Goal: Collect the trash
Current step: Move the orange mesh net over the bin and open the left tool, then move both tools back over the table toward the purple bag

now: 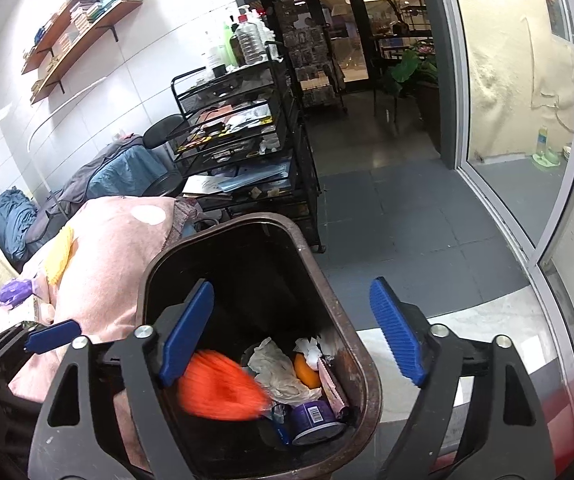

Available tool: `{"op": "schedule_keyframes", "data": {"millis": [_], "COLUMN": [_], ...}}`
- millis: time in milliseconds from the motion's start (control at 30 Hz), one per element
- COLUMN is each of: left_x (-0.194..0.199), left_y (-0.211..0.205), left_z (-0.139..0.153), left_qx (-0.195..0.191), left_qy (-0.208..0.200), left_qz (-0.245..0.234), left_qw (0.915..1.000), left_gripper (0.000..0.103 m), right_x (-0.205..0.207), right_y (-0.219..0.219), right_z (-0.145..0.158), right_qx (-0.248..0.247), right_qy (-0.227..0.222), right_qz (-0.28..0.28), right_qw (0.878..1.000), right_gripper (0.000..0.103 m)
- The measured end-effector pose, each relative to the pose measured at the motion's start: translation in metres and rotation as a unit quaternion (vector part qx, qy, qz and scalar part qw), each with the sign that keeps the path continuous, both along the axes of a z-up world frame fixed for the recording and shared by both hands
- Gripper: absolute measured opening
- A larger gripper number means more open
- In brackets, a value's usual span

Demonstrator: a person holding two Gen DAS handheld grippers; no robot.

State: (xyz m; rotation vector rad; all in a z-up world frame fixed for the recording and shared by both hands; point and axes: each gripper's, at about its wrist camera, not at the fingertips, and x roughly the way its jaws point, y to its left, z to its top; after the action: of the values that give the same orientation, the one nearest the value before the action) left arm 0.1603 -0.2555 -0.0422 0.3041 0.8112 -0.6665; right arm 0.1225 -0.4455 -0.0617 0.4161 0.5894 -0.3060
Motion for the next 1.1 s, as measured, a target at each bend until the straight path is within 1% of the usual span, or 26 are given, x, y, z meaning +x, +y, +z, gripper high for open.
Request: {"op": "schedule_keyframes", "data": {"millis": [100, 300, 467, 633, 767, 867, 967, 1100], "left_x": [-0.002, -0.009, -0.015, -0.028, -0.035, -0.038, -0.041, -0.041], "left_y": [-0.004, -0.003, 0.007, 0.022, 0.04, 0.053, 0.066, 0.084], "left_z": [-0.001, 0.002, 0.009, 0.02, 0.027, 0.031, 0.031, 0.03], "left_qx": [0.011, 0.012, -0.001, -0.02, -0.041, -0.046, -0.044, -0.029], "left_qy": [-0.011, -0.025, -0.036, -0.062, -0.067, -0.077, -0.089, -0.103], "left_qz": [-0.001, -0.006, 0.0, 0.008, 0.022, 0.038, 0.055, 0.087], "left_qw": [0.9999, 0.9996, 0.9994, 0.9978, 0.9967, 0.9952, 0.9935, 0.9904], "left_gripper": [0.098, 0.098, 0.098, 0.098, 0.098, 0.098, 0.098, 0.098], "right_x": [-0.001, -0.002, -0.001, 0.001, 0.003, 0.004, 0.005, 0.009], "right_y": [-0.004, -0.006, -0.007, -0.003, 0.004, 0.011, 0.02, 0.037], "right_z": [0.0, -0.001, -0.004, -0.005, -0.005, -0.005, -0.003, -0.002], "right_qx": [0.005, 0.006, 0.012, 0.013, 0.01, 0.012, 0.012, 0.014], "right_qy": [0.0, -0.002, -0.001, -0.002, -0.006, -0.011, -0.018, -0.022], "right_qz": [-0.01, -0.017, -0.015, -0.007, 0.006, 0.02, 0.032, 0.055], "right_qw": [1.0, 1.0, 1.0, 1.0, 1.0, 1.0, 0.999, 0.998], "right_gripper": [0.089, 0.093, 0.094, 0.094, 0.094, 0.094, 0.094, 0.094]}}
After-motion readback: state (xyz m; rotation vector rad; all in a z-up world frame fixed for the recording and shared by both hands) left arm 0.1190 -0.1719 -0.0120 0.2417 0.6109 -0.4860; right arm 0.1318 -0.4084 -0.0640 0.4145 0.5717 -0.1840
